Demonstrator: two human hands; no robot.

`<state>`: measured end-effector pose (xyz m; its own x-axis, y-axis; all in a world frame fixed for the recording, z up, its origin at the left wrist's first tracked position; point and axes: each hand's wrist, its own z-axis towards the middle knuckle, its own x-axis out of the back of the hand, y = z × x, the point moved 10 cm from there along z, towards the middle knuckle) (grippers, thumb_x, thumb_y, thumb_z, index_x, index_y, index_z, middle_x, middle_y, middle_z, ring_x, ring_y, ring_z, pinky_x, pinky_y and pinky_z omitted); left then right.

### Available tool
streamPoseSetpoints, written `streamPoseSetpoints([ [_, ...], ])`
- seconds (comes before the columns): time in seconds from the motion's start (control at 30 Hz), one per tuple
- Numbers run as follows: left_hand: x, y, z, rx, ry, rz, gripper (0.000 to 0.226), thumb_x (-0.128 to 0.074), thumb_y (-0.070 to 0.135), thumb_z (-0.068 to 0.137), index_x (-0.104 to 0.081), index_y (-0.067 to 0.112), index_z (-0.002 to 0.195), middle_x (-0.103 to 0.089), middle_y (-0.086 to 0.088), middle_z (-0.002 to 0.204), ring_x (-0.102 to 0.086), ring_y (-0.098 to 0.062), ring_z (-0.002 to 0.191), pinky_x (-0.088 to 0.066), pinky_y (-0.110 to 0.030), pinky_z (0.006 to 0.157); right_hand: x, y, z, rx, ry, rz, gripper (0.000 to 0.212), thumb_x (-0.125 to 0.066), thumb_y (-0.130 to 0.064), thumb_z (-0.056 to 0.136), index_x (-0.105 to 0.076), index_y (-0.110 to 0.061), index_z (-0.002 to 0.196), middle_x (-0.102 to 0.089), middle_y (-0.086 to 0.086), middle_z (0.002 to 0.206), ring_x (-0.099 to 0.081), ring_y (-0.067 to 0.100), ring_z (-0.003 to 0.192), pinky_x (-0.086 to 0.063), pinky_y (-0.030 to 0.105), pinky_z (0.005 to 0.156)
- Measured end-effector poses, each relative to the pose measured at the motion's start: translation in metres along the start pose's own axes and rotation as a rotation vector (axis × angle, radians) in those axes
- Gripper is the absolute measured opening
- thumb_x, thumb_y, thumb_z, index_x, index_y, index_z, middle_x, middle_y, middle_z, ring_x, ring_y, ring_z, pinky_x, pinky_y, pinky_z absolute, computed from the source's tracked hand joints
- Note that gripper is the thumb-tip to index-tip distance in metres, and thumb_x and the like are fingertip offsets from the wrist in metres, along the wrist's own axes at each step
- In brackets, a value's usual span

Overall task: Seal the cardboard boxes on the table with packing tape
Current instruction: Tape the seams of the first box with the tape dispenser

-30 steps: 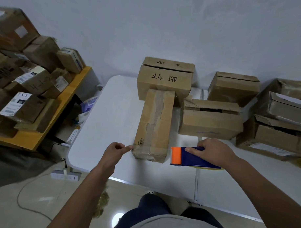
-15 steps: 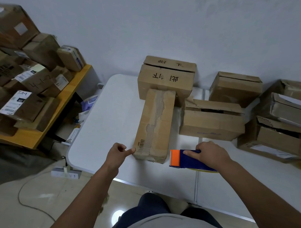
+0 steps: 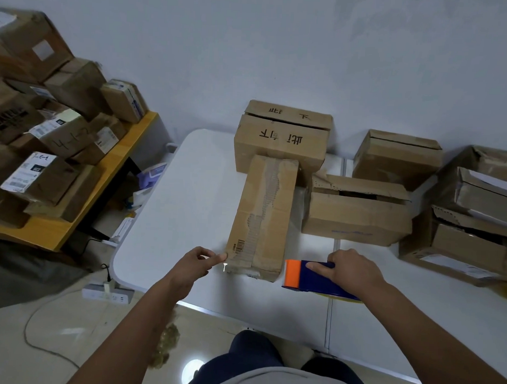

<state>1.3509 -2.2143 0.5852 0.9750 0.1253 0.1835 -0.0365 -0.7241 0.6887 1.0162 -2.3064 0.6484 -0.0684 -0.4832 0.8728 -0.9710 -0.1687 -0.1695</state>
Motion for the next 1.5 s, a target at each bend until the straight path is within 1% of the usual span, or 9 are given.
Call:
streamPoseSetpoints([
  [0.27, 0.029, 0.026, -0.009, -0.202, 0.189, 0.335, 0.031, -0.046, 0.035, 0.104, -0.073, 0.02, 0.103, -0.056, -0.005, 0.12, -0.07, -0.016, 0.077, -0.049, -0.025, 0.074, -0.003, -0.002, 0.001, 0.004, 0.011, 0.027, 0.067, -0.039, -0.078, 0.083, -0.067, -0.018, 0.09, -0.064, -0.002, 0.079, -0.062, 0.012, 0.073, -0.044, 0.021, 0.061],
  [0.33, 0.039, 0.037, -0.015, -0.283, 0.355, 0.553, 0.032, -0.046, 0.033, 0.104, -0.068, 0.019, 0.122, -0.049, -0.008, 0.13, -0.069, -0.022, 0.091, -0.051, -0.031, 0.082, -0.003, -0.001, 0.001, 0.005, 0.015, 0.024, 0.066, -0.039, -0.078, 0.083, -0.067, -0.018, 0.089, -0.062, -0.004, 0.077, -0.062, 0.011, 0.072, -0.042, 0.021, 0.059],
  [0.4, 0.033, 0.07, -0.037, -0.637, 0.538, 0.772, 0.036, -0.045, 0.03, 0.104, -0.064, 0.013, 0.131, -0.053, -0.012, 0.135, -0.064, -0.029, 0.107, -0.051, -0.039, 0.092, -0.004, 0.0, 0.002, 0.005, 0.015, 0.025, 0.067, -0.039, -0.078, 0.083, -0.067, -0.018, 0.09, -0.063, -0.003, 0.078, -0.061, 0.011, 0.072, -0.043, 0.021, 0.06],
  [0.47, -0.013, 0.091, -0.062, -1.059, 0.375, 0.944, 0.041, -0.039, 0.032, 0.105, -0.058, 0.017, 0.138, -0.053, -0.007, 0.144, -0.054, -0.026, 0.128, -0.043, -0.04, 0.106, -0.005, 0.001, 0.003, 0.003, 0.012, 0.032, 0.067, -0.039, -0.079, 0.082, -0.067, -0.018, 0.09, -0.066, -0.002, 0.081, -0.062, 0.011, 0.072, -0.047, 0.022, 0.064],
  [0.53, -0.068, 0.072, -0.069, -1.227, 0.005, 1.168, 0.046, -0.033, 0.033, 0.107, -0.044, 0.021, 0.15, -0.037, 0.001, 0.158, -0.032, -0.017, 0.146, -0.024, -0.037, 0.119, -0.006, 0.002, 0.004, 0.005, 0.005, 0.039, 0.067, -0.039, -0.078, 0.083, -0.067, -0.019, 0.09, -0.068, -0.002, 0.082, -0.062, 0.01, 0.072, -0.05, 0.023, 0.067],
  [0.7, -0.08, 0.037, -0.048, -1.175, -0.224, 1.378, 0.053, -0.026, 0.045, 0.108, -0.022, 0.027, 0.158, -0.016, 0.009, 0.165, -0.006, -0.011, 0.153, -0.004, -0.033, 0.123, -0.009, 0.006, 0.003, 0.005, 0.0, 0.047, 0.065, -0.039, -0.078, 0.083, -0.067, -0.019, 0.087, -0.066, -0.002, 0.079, -0.062, 0.01, 0.071, -0.048, 0.023, 0.065],
  [0.87, -0.106, 0.089, -0.065, -1.391, -0.234, 1.319, 0.039, -0.04, 0.037, 0.107, -0.063, 0.018, 0.132, -0.056, 0.001, 0.142, -0.046, -0.018, 0.136, -0.036, -0.039, 0.113, -0.012, 0.004, 0.002, 0.008, -0.013, 0.049, 0.065, -0.038, -0.079, 0.082, -0.064, -0.02, 0.082, -0.06, -0.005, 0.072, -0.06, 0.009, 0.068, -0.043, 0.02, 0.058],
  [1.07, -0.166, 0.078, -0.025, -1.081, -0.263, 1.537, 0.059, -0.01, 0.051, 0.105, -0.005, 0.026, 0.159, 0.003, 0.007, 0.166, 0.016, -0.012, 0.151, 0.009, -0.045, 0.123, -0.013, 0.01, 0.0, -0.002, -0.019, 0.058, 0.063, -0.038, -0.079, 0.082, -0.062, -0.021, 0.076, -0.06, -0.003, 0.07, -0.059, 0.01, 0.066, -0.041, 0.021, 0.056],
  [1.5, -0.166, 0.071, -0.014, -1.115, -0.245, 1.544, 0.064, 0.007, 0.059, 0.1, 0.004, 0.031, 0.157, 0.005, 0.011, 0.165, 0.016, -0.011, 0.151, 0.005, -0.048, 0.123, -0.007, 0.038, -0.013, -0.004, -0.006, 0.087, 0.06, -0.04, -0.076, 0.085, -0.064, -0.021, 0.09, -0.061, -0.002, 0.079, -0.058, 0.012, 0.071, -0.049, 0.027, 0.068],
])
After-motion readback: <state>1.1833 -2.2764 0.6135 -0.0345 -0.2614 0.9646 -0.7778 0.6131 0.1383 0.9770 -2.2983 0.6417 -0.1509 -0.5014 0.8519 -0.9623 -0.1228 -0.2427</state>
